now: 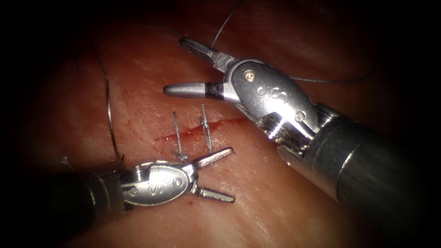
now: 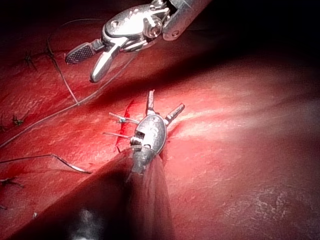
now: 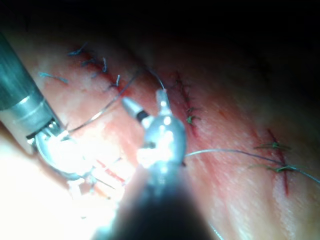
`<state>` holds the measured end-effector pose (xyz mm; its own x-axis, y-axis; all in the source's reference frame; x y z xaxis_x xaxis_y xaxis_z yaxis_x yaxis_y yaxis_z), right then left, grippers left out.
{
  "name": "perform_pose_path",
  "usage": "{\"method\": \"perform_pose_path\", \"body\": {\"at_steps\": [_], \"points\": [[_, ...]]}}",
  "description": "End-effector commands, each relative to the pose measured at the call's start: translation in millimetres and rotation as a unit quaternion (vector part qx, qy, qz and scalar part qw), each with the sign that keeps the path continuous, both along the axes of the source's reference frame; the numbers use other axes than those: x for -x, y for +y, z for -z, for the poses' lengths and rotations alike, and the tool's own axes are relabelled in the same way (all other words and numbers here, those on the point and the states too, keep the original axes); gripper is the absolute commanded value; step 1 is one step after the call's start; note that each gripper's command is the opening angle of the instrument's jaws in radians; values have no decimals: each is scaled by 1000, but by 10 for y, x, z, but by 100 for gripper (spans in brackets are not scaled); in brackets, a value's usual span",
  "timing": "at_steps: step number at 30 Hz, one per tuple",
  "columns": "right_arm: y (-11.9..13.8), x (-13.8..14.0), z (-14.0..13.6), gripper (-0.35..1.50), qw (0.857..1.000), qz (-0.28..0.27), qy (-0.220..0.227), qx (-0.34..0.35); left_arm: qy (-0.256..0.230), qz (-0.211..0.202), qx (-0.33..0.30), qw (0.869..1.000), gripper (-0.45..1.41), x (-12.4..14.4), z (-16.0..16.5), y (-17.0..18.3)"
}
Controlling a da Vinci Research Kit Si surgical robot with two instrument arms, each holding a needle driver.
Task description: Wound Closure
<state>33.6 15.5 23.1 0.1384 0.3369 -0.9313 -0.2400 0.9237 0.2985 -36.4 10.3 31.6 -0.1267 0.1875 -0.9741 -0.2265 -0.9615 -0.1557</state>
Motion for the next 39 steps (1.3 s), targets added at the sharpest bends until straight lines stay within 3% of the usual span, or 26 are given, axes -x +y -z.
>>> {"method": "perform_pose_path", "body": {"at_steps": [1,7,16,17,19,20,21,22,23,29,39], "points": [[3,-3,-3,113,1000,-1,0,3,-12,3,-3,1000,49,8,0,-1],[-6,-5,-6,113,1000,7,-6,4,-57,-25,-11,998,49,24,12,-10],[-26,-29,-17,106,999,35,-22,4,-36,-21,-6,999,49,17,-40,-1],[-29,-33,-20,98,999,47,-20,3,-35,-20,-5,999,49,16,-45,-1],[-40,-45,-28,59,997,75,-20,3,-27,-22,-3,999,49,12,-58,-1],[-40,-45,-28,59,997,75,-20,3,-27,-22,-3,999,49,12,-58,-1],[-40,-49,-33,37,997,81,-18,1,-27,-22,-2,999,47,11,-61,-1],[-40,-52,-36,-10,996,86,-18,-2,-27,-22,-2,999,47,10,-62,-2],[-38,-54,-39,-35,996,92,-18,-2,-26,-23,-2,999,47,10,-63,-3],[-13,-63,-63,-35,995,96,-16,-7,-21,-24,-2,999,47,12,-56,-10],[-22,-113,-84,-35,991,134,-23,-4,-18,-24,-2,1000,46,16,-56,-10]]}}
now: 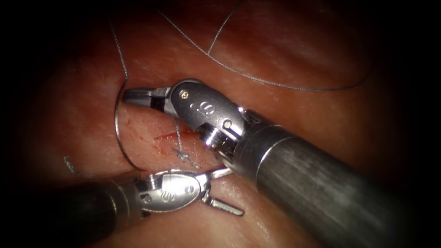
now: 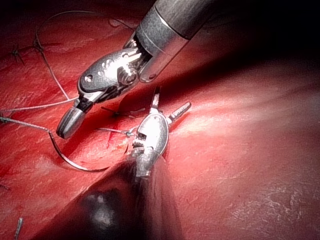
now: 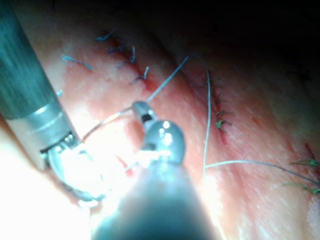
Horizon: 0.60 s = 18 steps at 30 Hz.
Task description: Wound Closure
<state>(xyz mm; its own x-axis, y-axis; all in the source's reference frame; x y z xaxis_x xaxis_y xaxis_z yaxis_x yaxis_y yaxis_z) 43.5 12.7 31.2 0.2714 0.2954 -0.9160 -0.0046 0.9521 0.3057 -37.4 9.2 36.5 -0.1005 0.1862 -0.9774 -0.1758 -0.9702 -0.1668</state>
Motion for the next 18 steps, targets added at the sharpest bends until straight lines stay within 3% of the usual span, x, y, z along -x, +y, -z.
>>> {"method": "perform_pose_path", "body": {"at_steps": [1,9,16,18], "points": [[5,-20,-5,-35,1000,3,5,3,-1,0,0,1000,46,5,-7,1],[12,-38,-30,-35,1000,14,-9,5,-1,-1,0,1000,46,4,-7,0],[5,-16,-91,-35,999,30,-24,14,-2,-3,-1,1000,44,-2,-2,-1],[4,-13,-95,-35,999,29,-26,14,-2,-3,-1,1000,44,-2,-2,-1]]}}
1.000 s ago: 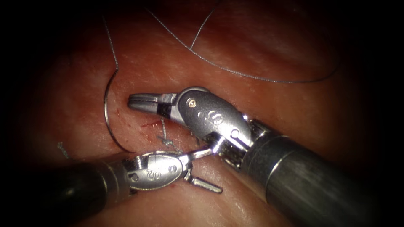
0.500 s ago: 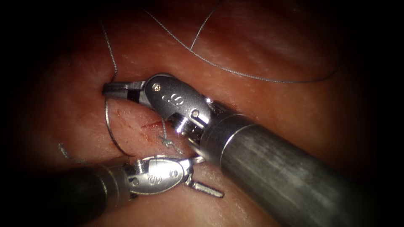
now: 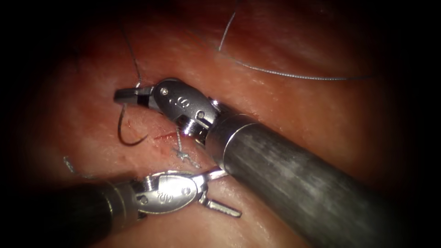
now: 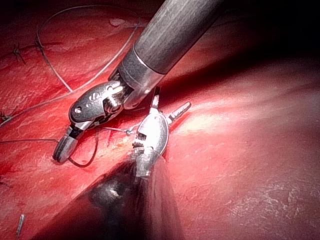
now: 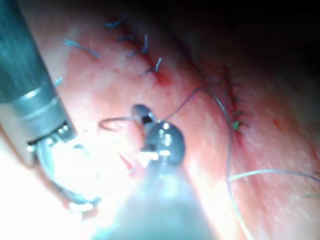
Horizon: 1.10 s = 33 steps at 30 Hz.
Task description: Wound Closure
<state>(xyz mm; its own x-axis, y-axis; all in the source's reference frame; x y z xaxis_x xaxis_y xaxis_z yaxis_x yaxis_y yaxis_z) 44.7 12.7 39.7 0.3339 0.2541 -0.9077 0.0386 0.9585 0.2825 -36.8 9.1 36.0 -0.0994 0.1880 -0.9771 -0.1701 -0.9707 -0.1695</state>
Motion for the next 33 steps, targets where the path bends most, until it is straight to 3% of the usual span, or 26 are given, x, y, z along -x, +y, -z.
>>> {"method": "perform_pose_path", "body": {"at_steps": [1,8,13,14,23,28,30,33], "points": [[4,1,-12,-35,1000,-2,-1,-1,-1,0,0,1000,44,5,-6,1],[5,3,8,-35,1000,-4,3,-6,-1,0,-21,1000,44,-12,18,-16],[17,2,40,-35,1000,-18,13,-12,10,-17,-38,999,49,-34,65,-42],[24,7,55,-35,999,-29,18,-6,12,-25,-40,999,49,-47,88,-53],[43,49,100,-35,999,-49,19,7,42,-1,-41,998,51,-110,156,-63],[48,86,116,-21,998,-65,20,6,85,35,-33,995,51,-136,161,-45],[45,103,122,-13,997,-77,21,7,120,70,-38,990,52,-141,148,-28],[43,110,125,-8,996,-82,20,8,147,89,-42,984,52,-141,135,-17]]}}
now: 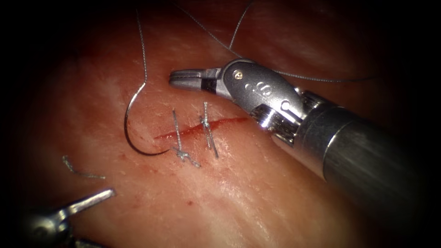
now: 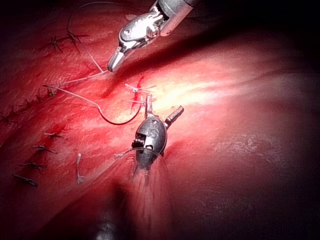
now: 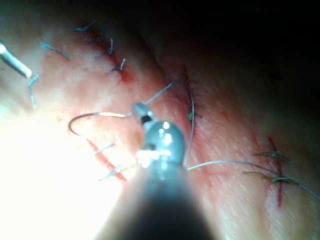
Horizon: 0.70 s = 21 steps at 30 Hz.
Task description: Wound Closure
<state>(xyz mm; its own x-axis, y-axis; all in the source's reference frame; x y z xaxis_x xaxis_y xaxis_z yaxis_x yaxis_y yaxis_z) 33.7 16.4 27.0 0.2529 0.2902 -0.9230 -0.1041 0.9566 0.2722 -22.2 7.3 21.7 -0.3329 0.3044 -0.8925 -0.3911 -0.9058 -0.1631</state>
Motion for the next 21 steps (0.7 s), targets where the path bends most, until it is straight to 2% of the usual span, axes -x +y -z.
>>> {"method": "perform_pose_path", "body": {"at_steps": [1,8,15,17,18,21], "points": [[3,3,-1,-3,1000,-4,-1,2,11,3,-4,1000,52,6,-15,6],[-15,18,12,14,1000,-11,8,6,84,-7,-46,995,61,16,-70,38],[-27,32,21,22,1000,-22,12,10,121,-25,-61,990,62,20,-94,53],[-32,37,23,22,1000,-26,12,12,127,-28,-64,989,59,20,-99,57],[-36,42,23,24,999,-29,8,13,129,-35,-68,989,49,19,-103,59],[-42,47,21,27,999,-32,4,15,135,-48,-74,987,44,19,-110,61]]}}
